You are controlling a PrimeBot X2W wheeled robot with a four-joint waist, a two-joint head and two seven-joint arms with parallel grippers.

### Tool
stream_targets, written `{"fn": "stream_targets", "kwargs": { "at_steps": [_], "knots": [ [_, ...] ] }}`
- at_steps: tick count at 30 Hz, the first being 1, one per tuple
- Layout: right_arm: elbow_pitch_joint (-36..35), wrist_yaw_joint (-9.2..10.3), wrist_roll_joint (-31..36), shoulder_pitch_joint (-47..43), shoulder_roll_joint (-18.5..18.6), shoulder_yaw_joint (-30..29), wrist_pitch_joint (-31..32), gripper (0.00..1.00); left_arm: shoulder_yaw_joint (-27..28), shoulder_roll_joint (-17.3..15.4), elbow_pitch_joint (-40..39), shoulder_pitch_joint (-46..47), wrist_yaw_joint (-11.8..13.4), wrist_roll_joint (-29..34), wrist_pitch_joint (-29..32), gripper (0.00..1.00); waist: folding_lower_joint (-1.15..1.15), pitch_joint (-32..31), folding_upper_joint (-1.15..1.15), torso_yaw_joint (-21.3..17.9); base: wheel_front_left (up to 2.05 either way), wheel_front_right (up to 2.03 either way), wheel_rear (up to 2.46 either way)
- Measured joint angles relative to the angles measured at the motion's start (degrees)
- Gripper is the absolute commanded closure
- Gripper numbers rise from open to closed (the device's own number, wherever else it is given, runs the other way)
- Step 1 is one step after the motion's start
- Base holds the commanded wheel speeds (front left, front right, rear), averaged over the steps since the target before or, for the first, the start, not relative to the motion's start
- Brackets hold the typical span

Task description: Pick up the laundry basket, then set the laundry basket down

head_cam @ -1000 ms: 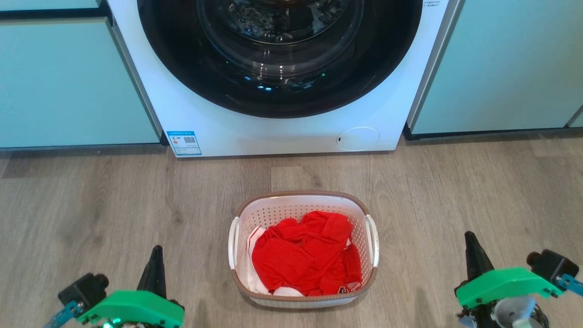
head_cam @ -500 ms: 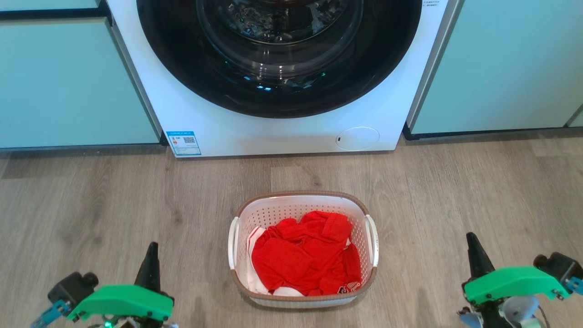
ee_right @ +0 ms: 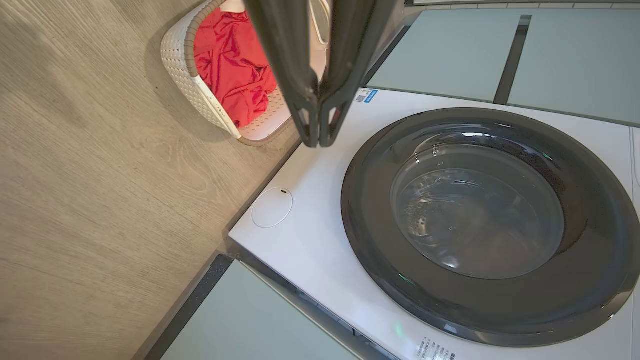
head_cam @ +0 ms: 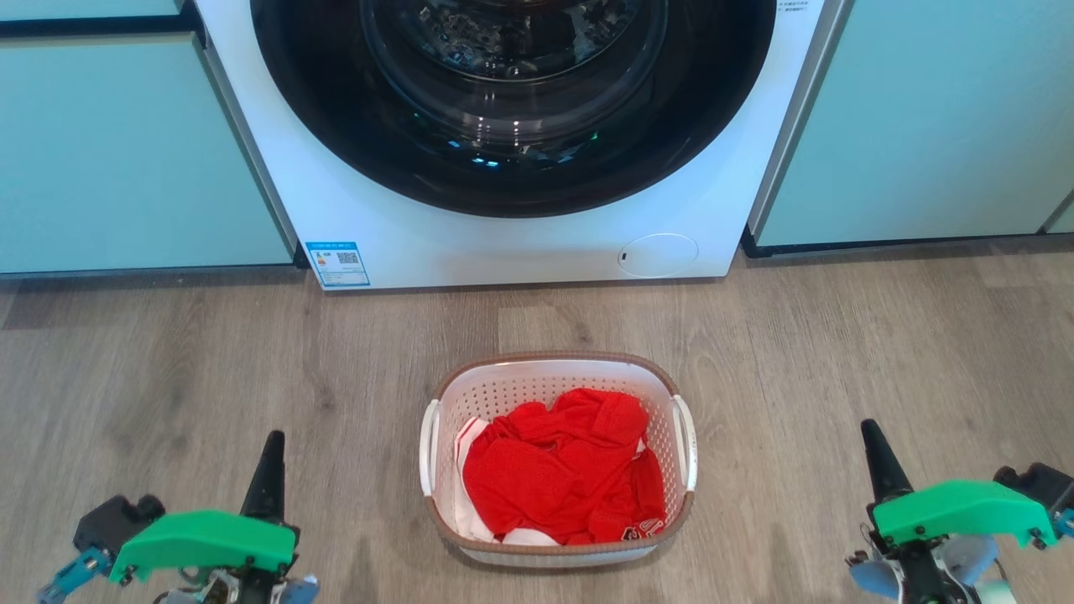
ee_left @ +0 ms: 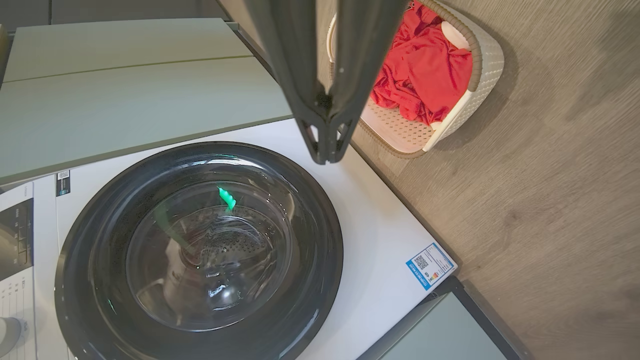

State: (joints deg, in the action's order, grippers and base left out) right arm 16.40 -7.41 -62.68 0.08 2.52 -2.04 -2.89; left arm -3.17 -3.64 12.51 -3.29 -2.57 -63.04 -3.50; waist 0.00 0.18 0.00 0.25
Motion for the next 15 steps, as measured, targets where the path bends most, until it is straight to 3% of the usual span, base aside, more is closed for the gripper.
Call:
{"fn": "stream_targets", "kwargs": {
  "at_steps": [15],
  "knots": [
    [-0.1,0.00,-9.6,1.1,0.0,-1.4,2.4,1.00,1.7,0.0,1.1,2.2,-1.4,-9.7,2.5,1.00,0.00,0.0,0.00,-0.1,0.00,0.00,0.00]
  ]
}}
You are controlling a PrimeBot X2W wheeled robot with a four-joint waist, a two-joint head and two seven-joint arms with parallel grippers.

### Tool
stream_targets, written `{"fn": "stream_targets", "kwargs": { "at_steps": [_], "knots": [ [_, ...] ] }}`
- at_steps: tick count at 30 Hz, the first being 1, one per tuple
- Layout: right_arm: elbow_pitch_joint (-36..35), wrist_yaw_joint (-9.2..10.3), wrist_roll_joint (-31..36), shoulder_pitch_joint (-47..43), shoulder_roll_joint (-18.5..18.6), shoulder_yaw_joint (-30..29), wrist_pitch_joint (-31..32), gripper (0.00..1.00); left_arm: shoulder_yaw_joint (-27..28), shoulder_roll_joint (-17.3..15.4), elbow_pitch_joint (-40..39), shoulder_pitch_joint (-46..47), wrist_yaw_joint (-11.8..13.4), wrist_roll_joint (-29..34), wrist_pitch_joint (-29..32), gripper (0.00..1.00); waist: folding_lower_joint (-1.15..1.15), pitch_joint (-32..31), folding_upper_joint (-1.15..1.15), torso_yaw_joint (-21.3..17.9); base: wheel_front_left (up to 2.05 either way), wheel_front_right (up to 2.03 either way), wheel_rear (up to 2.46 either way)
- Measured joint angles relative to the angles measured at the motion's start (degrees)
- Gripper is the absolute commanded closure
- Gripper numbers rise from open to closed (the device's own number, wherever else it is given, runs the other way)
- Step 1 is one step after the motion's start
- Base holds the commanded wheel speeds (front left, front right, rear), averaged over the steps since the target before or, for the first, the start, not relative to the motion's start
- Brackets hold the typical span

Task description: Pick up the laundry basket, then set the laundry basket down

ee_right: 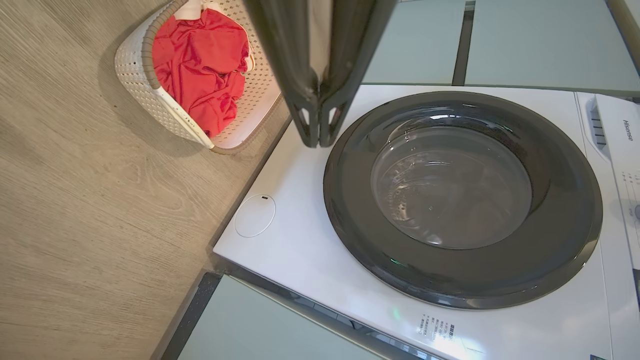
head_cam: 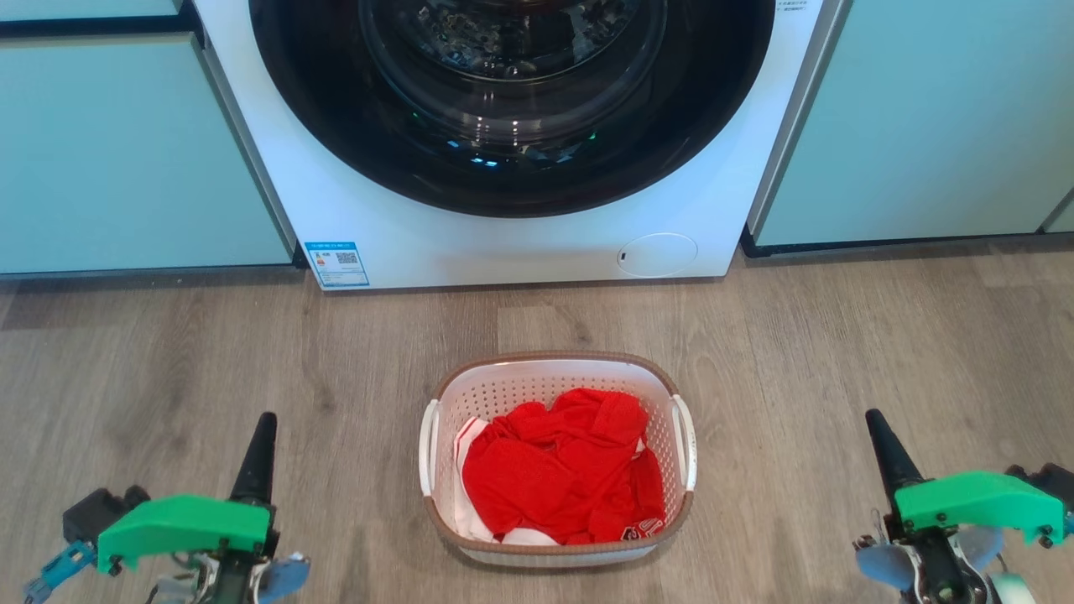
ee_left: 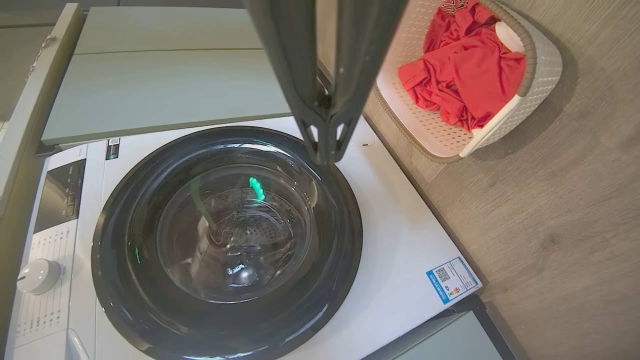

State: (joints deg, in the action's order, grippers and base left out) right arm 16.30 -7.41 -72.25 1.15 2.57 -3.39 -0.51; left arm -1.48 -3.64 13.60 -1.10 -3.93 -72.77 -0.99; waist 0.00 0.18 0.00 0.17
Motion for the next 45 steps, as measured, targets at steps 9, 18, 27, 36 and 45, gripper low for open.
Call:
{"fn": "stream_targets", "kwargs": {
  "at_steps": [9,18,27,36,45],
  "knots": [
    [0.0,0.00,-5.6,0.1,0.0,-0.6,1.6,1.00,0.5,0.0,0.5,0.4,-0.7,-5.7,1.5,1.00,0.00,0.0,0.00,0.0,0.00,0.00,0.00],
    [-0.2,0.00,-11.9,1.1,0.0,-1.5,3.1,1.00,2.1,0.0,1.0,1.8,-1.7,-12.0,3.0,1.00,0.00,0.0,0.00,-0.1,0.00,0.00,0.00],
    [-0.2,0.00,-17.6,1.2,0.1,-2.2,4.8,1.00,2.7,0.0,1.8,2.7,-2.6,-17.8,4.5,1.00,0.00,0.0,0.00,-0.1,0.00,0.00,0.00],
    [-0.3,0.00,-20.7,1.8,0.1,-2.7,5.5,1.00,3.9,0.1,2.1,4.1,-3.2,-21.1,5.5,1.00,0.00,0.0,0.00,-0.2,0.00,0.00,0.00],
    [-0.3,0.00,-20.7,2.3,0.1,-2.8,5.7,1.00,3.9,0.1,2.1,4.1,-3.2,-21.1,5.5,1.00,0.00,0.0,0.00,-0.2,0.00,0.00,0.00]
  ]
}}
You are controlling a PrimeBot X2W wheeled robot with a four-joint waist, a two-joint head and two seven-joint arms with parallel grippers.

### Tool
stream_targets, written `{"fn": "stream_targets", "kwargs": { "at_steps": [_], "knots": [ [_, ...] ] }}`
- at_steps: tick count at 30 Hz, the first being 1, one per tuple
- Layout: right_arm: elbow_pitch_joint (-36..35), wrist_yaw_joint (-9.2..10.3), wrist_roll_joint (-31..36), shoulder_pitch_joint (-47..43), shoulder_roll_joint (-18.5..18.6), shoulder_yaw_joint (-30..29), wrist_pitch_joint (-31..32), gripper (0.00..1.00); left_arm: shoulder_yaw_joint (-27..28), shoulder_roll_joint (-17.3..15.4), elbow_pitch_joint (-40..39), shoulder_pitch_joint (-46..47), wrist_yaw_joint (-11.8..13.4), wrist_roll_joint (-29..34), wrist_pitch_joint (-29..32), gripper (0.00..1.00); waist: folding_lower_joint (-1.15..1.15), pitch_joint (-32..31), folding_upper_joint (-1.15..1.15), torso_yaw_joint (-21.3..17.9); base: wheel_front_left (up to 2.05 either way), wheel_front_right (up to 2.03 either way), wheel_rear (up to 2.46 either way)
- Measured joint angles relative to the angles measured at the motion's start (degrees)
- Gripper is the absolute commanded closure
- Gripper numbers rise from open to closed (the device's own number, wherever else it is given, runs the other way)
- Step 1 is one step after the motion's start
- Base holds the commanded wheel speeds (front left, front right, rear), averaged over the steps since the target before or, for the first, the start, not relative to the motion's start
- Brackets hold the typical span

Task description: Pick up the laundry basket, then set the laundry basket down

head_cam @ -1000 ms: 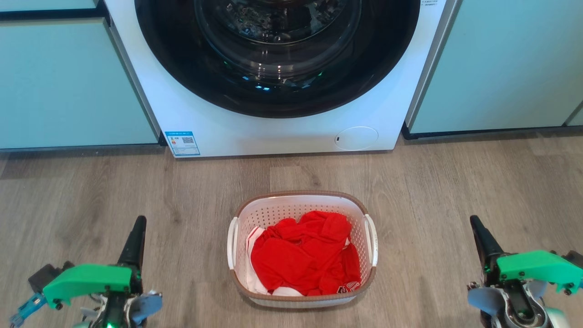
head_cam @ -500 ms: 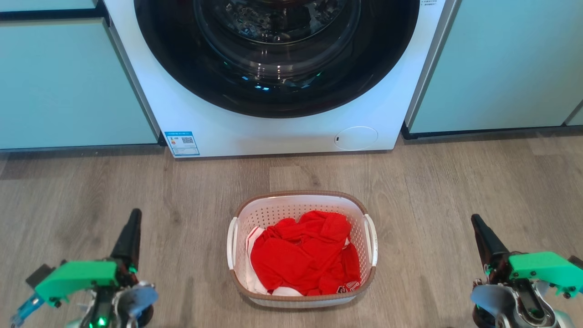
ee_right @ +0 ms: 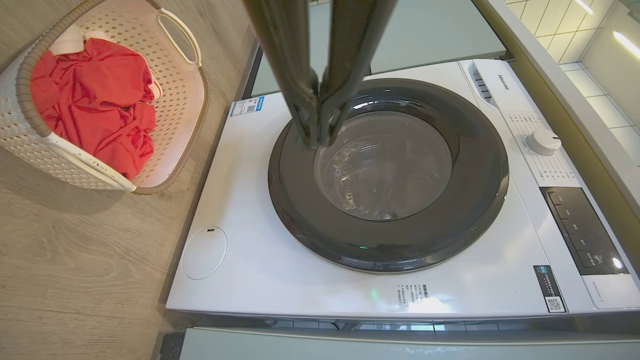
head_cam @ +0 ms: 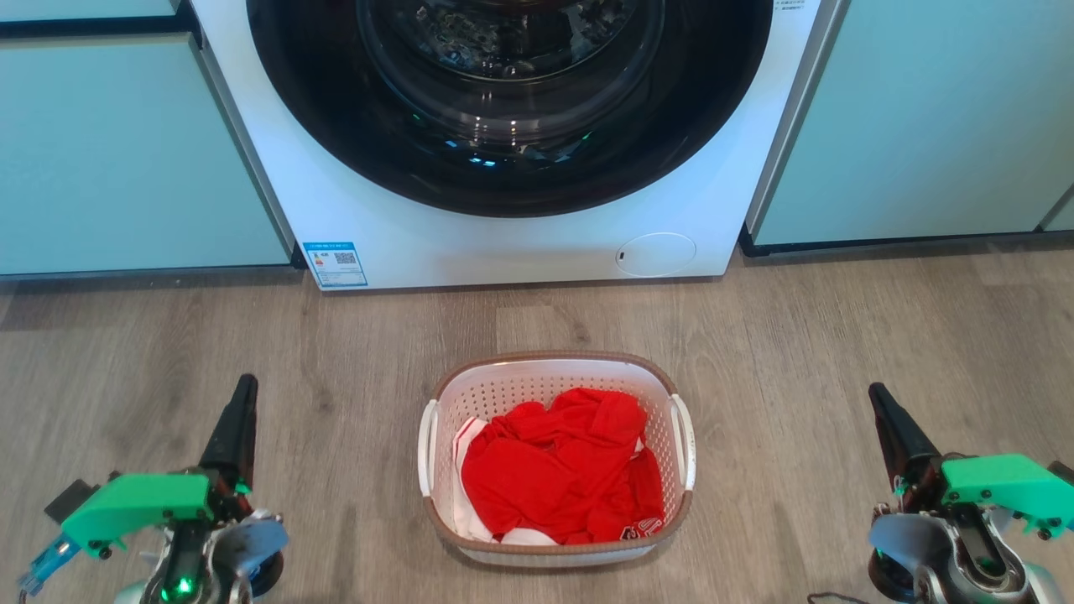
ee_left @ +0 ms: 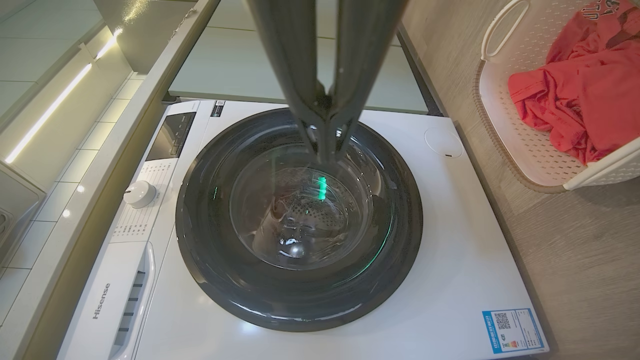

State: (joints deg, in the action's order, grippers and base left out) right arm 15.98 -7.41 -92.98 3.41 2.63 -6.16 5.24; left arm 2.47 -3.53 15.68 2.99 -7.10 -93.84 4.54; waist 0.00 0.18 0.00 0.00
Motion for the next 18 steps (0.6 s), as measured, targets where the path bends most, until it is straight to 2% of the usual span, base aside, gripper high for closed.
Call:
{"fn": "stream_targets", "kwargs": {
  "at_steps": [18],
  "knots": [
    [0.0,0.00,0.0,0.0,0.0,-0.4,0.1,1.00,0.2,0.1,0.0,0.0,0.0,0.0,0.5,1.00,0.00,0.0,0.00,0.0,0.00,0.00,0.00]
  ]
}}
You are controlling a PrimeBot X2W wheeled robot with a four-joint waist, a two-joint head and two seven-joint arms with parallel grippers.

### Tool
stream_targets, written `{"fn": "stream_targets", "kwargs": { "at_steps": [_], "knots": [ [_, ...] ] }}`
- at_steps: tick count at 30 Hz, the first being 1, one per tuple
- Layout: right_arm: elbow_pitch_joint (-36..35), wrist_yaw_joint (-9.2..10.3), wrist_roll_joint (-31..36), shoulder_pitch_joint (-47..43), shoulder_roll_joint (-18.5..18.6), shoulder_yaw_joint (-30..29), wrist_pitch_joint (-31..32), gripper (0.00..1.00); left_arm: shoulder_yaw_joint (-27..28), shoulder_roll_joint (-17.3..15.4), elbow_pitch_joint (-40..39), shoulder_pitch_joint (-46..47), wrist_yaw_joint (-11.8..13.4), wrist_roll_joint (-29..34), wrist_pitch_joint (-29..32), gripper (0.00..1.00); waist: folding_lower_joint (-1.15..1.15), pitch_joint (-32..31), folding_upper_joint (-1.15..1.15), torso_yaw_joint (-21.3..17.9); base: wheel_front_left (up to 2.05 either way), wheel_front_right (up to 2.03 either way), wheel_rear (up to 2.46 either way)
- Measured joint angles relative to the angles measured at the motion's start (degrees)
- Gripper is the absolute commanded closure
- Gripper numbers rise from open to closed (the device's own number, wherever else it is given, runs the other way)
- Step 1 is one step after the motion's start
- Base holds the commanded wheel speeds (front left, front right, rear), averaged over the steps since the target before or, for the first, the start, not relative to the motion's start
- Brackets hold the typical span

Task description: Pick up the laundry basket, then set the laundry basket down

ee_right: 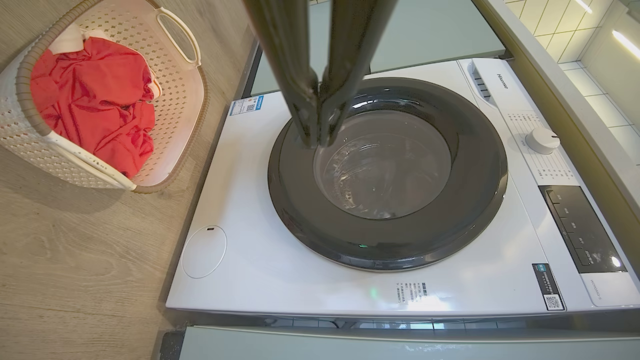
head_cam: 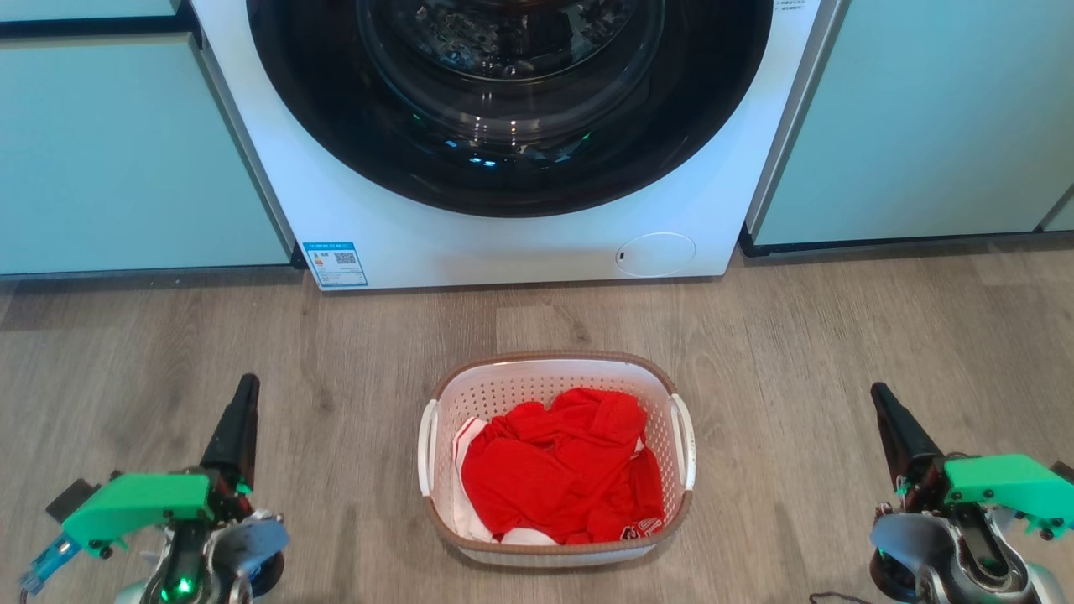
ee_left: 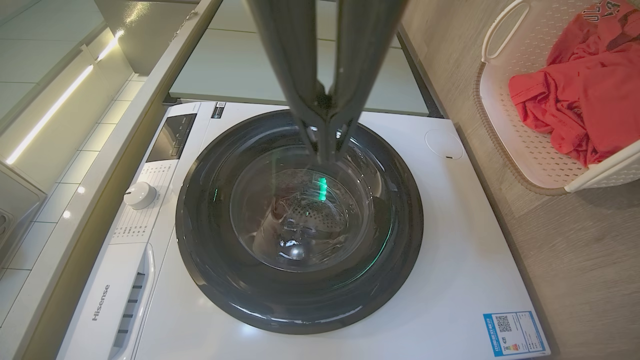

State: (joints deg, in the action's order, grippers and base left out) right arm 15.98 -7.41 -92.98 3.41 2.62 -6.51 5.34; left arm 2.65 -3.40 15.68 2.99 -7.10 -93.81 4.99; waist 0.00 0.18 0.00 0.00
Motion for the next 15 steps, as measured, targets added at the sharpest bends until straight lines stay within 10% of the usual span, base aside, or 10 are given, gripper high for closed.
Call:
{"fn": "stream_targets", "kwargs": {
  "at_steps": [15],
  "knots": [
    [0.0,0.00,0.1,0.0,0.0,-0.3,0.2,1.00,0.2,0.1,0.0,0.0,0.0,0.0,0.1,1.00,0.00,0.0,0.00,0.0,0.00,0.00,0.00]
  ]
}}
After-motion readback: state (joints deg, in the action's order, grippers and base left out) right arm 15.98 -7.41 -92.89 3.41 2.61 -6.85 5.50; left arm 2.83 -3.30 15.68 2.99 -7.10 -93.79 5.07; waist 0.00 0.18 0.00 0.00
